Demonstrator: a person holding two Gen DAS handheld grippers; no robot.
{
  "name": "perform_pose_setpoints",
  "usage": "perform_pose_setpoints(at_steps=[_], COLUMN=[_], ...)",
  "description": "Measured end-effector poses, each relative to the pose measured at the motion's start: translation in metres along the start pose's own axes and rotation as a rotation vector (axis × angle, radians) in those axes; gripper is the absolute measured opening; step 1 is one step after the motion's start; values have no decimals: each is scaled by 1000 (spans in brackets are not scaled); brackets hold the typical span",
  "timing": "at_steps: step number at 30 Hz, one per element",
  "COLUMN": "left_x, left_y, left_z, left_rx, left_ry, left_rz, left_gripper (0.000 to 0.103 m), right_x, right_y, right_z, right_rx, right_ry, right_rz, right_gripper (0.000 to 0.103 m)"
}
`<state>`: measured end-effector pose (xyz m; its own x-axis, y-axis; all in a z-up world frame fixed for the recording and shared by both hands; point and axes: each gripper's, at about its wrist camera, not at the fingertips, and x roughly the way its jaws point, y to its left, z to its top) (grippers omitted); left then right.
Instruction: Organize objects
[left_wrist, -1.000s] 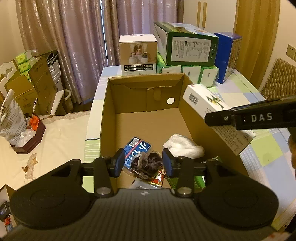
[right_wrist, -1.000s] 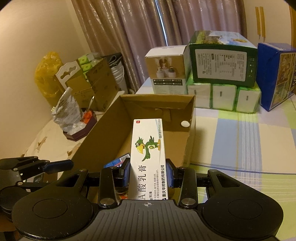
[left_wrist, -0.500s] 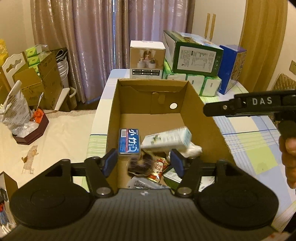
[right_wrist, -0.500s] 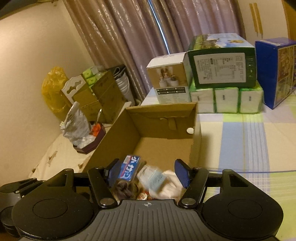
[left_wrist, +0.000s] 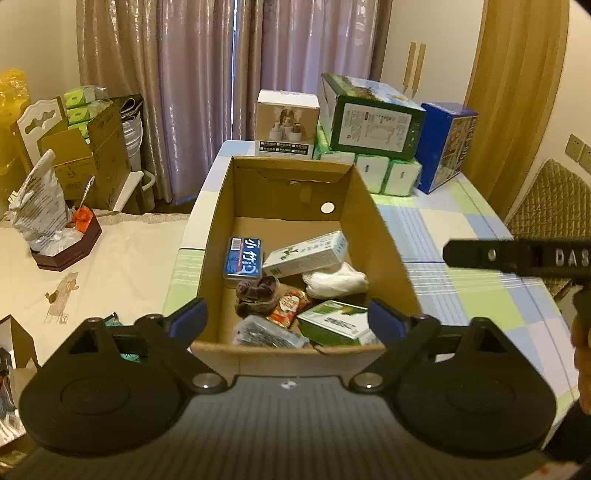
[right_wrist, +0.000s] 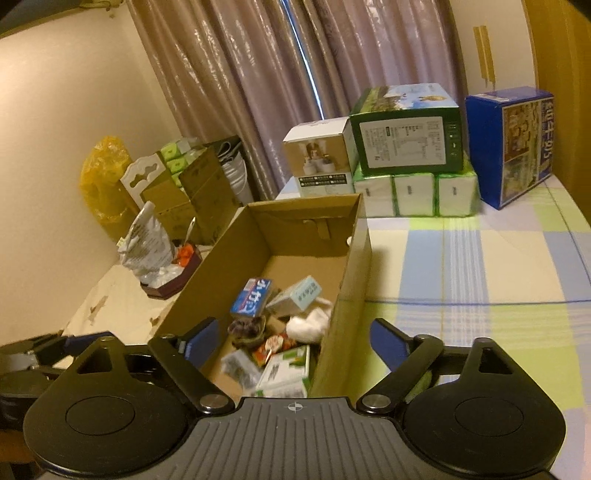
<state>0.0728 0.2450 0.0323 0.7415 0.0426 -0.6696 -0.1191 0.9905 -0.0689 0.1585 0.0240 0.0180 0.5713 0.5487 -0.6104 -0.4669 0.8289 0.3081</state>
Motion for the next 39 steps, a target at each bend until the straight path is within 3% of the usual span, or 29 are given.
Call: perform_pose_setpoints(at_steps=[4,19,25,39], left_x=[-23,-77,-88,-96], left_y=[-7,-29,-29,-36], left_z=[-10,-52,-64,-76], left_rx=[-14,-26,-66,-53], left_ry=[-20,-23,5,23], left_rz=[3,30,28,81], left_gripper=[101,102,102,102], right_x=[-24,-77,-86,-96], right_y=[6,0,-2,1], right_z=[-15,-68,-79,-92], right_rx=[-13,-31,-30,-41], right_ry=[-1,50,55,60], right_rz=[-9,-61,-72,-93], right_gripper=[101,101,101,101])
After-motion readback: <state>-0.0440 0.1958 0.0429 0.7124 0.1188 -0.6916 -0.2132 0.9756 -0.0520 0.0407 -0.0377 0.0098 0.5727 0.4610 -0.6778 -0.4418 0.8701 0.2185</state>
